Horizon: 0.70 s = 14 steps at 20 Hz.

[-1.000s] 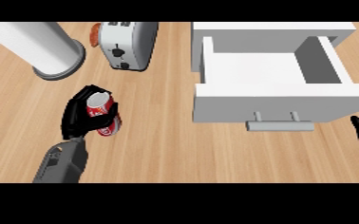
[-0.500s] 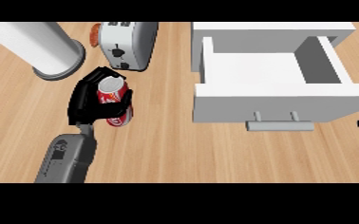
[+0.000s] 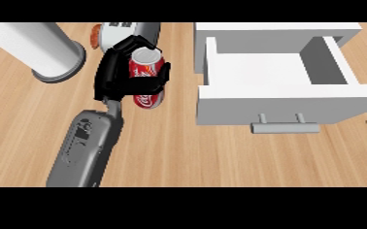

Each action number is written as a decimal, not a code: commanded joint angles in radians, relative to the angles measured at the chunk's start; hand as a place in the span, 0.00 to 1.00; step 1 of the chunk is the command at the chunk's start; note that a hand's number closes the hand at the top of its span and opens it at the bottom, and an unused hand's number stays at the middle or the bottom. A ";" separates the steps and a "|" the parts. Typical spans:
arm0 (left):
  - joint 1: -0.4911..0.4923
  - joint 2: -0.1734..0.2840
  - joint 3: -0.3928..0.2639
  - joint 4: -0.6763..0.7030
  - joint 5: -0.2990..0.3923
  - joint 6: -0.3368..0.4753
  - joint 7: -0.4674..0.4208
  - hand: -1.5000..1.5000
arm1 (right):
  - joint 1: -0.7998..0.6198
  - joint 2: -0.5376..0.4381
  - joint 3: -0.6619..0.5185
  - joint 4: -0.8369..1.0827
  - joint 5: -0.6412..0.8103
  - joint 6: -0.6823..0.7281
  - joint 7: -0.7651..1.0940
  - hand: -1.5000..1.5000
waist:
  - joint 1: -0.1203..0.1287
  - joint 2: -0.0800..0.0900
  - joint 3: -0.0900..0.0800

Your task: Pick up the can, place it into the drawer and close the drawer

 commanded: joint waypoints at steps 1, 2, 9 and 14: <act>-0.072 -0.008 -0.098 -0.046 -0.009 0.092 0.125 1.00 | 0.025 0.012 -0.005 -0.014 -0.009 0.015 -0.011 0.00 | -0.001 -0.001 0.000; -0.162 -0.008 -0.033 -0.004 -0.031 0.045 0.142 1.00 | 0.036 0.017 0.032 -0.059 0.025 -0.007 0.021 0.00 | -0.003 0.000 0.000; -0.422 -0.008 -0.096 0.166 0.004 0.188 0.185 1.00 | 0.008 -0.017 -0.017 -0.029 -0.014 0.013 0.016 0.00 | -0.016 0.003 0.000; -0.531 -0.008 -0.109 0.231 0.019 0.214 0.217 1.00 | 0.017 0.016 0.028 -0.023 0.027 -0.015 -0.002 0.00 | -0.009 0.002 0.000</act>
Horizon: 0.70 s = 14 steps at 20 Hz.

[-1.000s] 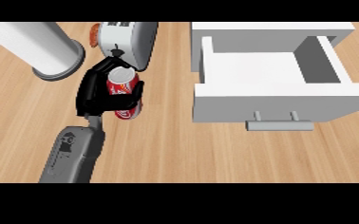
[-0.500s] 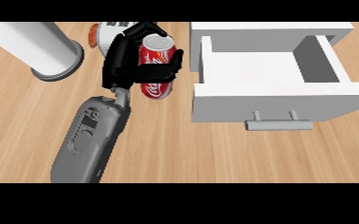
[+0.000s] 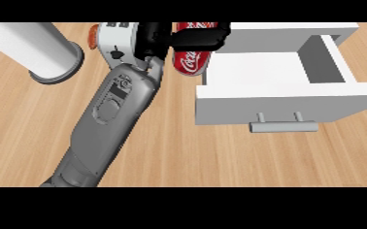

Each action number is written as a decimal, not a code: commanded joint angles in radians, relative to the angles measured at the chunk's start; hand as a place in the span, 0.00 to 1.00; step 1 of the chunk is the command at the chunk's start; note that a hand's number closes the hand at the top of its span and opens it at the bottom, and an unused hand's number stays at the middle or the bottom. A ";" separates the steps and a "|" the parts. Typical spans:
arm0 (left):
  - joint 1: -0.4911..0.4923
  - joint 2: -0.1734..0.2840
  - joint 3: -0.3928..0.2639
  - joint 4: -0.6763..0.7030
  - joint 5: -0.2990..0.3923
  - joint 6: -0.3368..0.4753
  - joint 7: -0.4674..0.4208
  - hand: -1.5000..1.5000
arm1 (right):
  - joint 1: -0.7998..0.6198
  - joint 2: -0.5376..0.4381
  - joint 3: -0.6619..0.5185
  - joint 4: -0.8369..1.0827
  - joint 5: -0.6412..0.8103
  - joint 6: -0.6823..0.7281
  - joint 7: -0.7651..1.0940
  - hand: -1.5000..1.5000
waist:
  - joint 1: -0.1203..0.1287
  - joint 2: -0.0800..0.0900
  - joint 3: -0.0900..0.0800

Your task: Pick up the can, place it into the drawer and close the drawer

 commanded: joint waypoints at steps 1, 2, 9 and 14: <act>-0.131 0.000 0.021 0.105 0.028 0.010 0.014 1.00 | 0.029 0.009 -0.025 0.035 -0.006 0.027 -0.065 0.00 | -0.002 0.000 0.000; -0.171 0.000 -0.011 0.127 0.019 0.075 0.039 1.00 | 0.012 0.015 0.008 -0.001 0.016 0.001 0.009 0.00 | -0.003 0.001 0.000; -0.369 0.000 -0.046 0.377 0.126 0.146 -0.008 1.00 | -0.006 -0.003 0.005 0.014 0.000 0.029 0.005 0.00 | -0.027 0.006 0.001; -0.451 0.000 -0.083 0.491 0.211 0.168 -0.040 1.00 | -0.071 -0.013 -0.012 0.006 -0.023 -0.008 0.067 0.00 | -0.032 0.008 0.001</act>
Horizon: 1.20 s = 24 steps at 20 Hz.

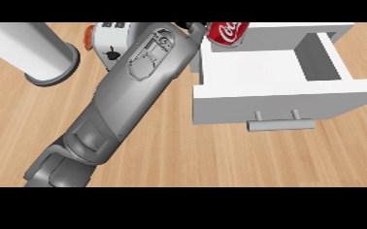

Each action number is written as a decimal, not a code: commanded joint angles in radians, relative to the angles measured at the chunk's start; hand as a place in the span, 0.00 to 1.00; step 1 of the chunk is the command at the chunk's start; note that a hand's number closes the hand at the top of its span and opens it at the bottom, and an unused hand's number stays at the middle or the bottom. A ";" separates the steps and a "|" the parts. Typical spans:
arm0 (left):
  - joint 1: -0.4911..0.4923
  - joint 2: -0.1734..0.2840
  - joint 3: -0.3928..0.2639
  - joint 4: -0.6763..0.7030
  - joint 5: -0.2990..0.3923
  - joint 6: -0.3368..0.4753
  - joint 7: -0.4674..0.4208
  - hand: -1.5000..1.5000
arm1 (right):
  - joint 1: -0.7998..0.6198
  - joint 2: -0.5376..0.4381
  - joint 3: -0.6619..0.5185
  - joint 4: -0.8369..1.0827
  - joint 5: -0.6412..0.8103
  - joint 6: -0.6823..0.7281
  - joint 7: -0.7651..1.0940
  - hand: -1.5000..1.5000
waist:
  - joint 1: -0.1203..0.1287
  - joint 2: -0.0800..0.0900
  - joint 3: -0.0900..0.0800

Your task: Pick up the can, place it into the drawer and close the drawer

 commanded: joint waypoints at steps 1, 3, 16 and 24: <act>-0.045 0.000 -0.110 0.031 0.068 0.073 0.020 1.00 | -0.033 0.008 0.009 0.040 0.030 -0.012 -0.019 0.00 | 0.004 -0.002 0.000; -0.107 0.000 -0.052 0.170 0.075 0.027 -0.073 1.00 | -0.020 0.020 0.023 0.011 0.031 -0.010 -0.018 0.00 | -0.011 0.004 0.000; -0.207 0.000 -0.179 0.369 0.237 0.070 -0.127 1.00 | -0.064 0.027 0.063 0.012 0.060 -0.025 0.003 0.00 | -0.054 0.012 0.002; -0.135 0.000 -0.254 0.416 0.282 0.118 -0.264 1.00 | -0.104 -0.012 0.035 0.042 0.050 -0.024 0.017 0.00 | -0.063 0.017 0.002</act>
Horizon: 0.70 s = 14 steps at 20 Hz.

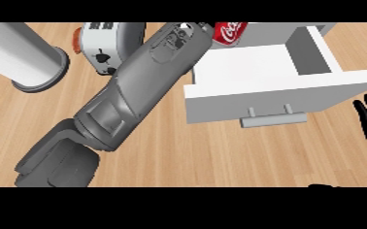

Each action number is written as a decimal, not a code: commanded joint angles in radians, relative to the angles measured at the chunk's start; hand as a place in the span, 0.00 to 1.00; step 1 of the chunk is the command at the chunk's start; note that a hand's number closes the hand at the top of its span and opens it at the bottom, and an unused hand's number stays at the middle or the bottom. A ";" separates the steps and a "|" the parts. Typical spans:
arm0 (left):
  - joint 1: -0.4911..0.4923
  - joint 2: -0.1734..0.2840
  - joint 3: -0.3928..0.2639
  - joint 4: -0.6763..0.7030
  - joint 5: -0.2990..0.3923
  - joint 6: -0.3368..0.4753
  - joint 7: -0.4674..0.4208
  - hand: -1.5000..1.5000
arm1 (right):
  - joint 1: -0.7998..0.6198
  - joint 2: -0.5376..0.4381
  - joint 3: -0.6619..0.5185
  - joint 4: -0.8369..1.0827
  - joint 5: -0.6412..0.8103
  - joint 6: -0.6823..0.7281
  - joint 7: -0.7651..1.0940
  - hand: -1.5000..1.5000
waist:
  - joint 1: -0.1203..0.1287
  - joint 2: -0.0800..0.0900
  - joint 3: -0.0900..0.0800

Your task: Pick up the can, place it into the drawer and close the drawer

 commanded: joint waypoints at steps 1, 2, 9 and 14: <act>0.036 0.000 -0.059 0.018 0.031 0.020 -0.053 1.00 | -0.036 -0.026 -0.034 0.030 -0.023 0.004 -0.006 0.00 | -0.012 0.003 0.001; 0.015 0.000 -0.087 0.007 0.038 0.042 -0.022 1.00 | -0.045 0.005 0.014 0.044 0.016 -0.010 -0.015 0.00 | -0.010 0.002 0.001; 0.021 0.000 -0.139 0.062 0.045 0.040 -0.076 1.00 | -0.036 -0.013 -0.007 0.046 0.011 0.001 -0.026 0.00 | -0.014 0.005 0.000; 0.036 0.000 -0.180 0.061 0.080 0.103 -0.047 0.00 | -0.046 -0.019 -0.001 0.034 -0.007 0.008 -0.001 0.00 | -0.035 0.009 0.000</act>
